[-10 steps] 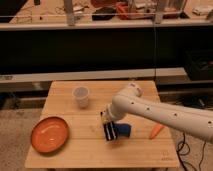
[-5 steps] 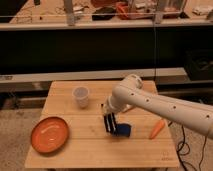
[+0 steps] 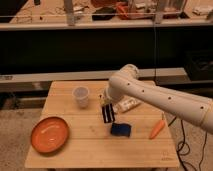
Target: Place the eraser in the ceramic cup
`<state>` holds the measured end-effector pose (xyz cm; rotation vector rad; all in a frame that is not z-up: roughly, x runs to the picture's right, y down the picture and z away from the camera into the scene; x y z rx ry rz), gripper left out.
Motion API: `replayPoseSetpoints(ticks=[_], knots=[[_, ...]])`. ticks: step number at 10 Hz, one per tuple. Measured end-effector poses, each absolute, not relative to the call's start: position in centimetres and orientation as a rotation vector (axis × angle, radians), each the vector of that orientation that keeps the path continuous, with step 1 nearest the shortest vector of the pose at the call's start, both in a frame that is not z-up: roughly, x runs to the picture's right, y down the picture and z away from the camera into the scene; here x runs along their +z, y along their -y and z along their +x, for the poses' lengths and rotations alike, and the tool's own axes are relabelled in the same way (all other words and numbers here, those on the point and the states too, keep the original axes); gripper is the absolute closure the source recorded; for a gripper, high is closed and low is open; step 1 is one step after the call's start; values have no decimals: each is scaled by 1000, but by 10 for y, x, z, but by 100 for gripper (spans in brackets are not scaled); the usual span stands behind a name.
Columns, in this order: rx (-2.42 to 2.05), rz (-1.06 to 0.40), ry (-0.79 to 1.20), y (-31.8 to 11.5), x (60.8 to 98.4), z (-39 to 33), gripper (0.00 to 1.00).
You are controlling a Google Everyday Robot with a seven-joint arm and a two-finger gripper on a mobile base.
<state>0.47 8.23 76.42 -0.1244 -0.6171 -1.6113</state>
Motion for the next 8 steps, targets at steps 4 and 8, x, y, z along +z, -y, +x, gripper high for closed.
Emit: replayPoseSetpoints(ticks=[4, 8], knots=[[-1610, -110, 606, -60, 764, -15, 99], [-1612, -99, 604, -42, 769, -36, 99]])
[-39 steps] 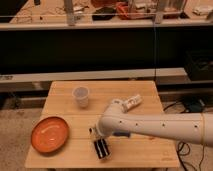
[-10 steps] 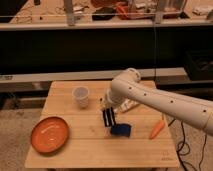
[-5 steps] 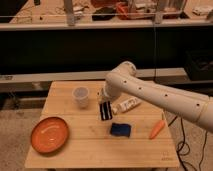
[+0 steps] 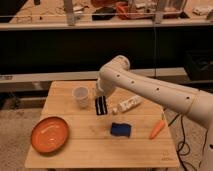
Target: Place the eraser in the ceramic cup
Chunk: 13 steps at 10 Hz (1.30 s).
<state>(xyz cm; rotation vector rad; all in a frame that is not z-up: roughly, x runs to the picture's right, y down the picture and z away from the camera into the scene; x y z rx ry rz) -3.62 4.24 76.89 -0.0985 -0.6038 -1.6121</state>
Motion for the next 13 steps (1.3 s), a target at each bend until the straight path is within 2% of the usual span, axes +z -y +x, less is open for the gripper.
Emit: replayPoseSetpoints(ticks=[13], knots=[[-1643, -90, 636, 9, 805, -104, 99]])
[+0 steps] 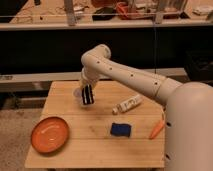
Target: Place the eraser in the ceramic cup
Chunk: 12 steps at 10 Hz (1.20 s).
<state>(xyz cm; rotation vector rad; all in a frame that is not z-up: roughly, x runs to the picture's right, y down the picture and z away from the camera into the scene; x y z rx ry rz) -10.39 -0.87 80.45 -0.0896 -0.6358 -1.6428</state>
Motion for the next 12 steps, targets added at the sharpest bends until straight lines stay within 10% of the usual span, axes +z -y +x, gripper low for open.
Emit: replayPoseSetpoints(ticks=[7, 12], knots=[[-1638, -113, 661, 18, 823, -118, 99], [-1620, -135, 677, 20, 833, -123, 58]])
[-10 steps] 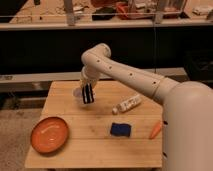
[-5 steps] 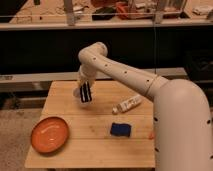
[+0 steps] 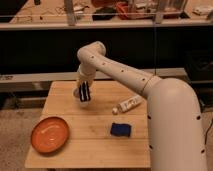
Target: Place the eraser in the ceramic cup
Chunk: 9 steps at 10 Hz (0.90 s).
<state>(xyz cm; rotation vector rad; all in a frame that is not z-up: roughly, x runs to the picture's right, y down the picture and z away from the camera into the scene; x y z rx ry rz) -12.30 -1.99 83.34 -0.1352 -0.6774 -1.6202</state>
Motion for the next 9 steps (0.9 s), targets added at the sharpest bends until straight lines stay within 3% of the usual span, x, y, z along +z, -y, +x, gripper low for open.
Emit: replayPoseSetpoints(ticks=[1, 4, 9], knots=[[-1615, -147, 681, 19, 835, -123, 44], [-1605, -166, 692, 17, 839, -131, 21], [-1603, -202, 692, 18, 840, -134, 20]])
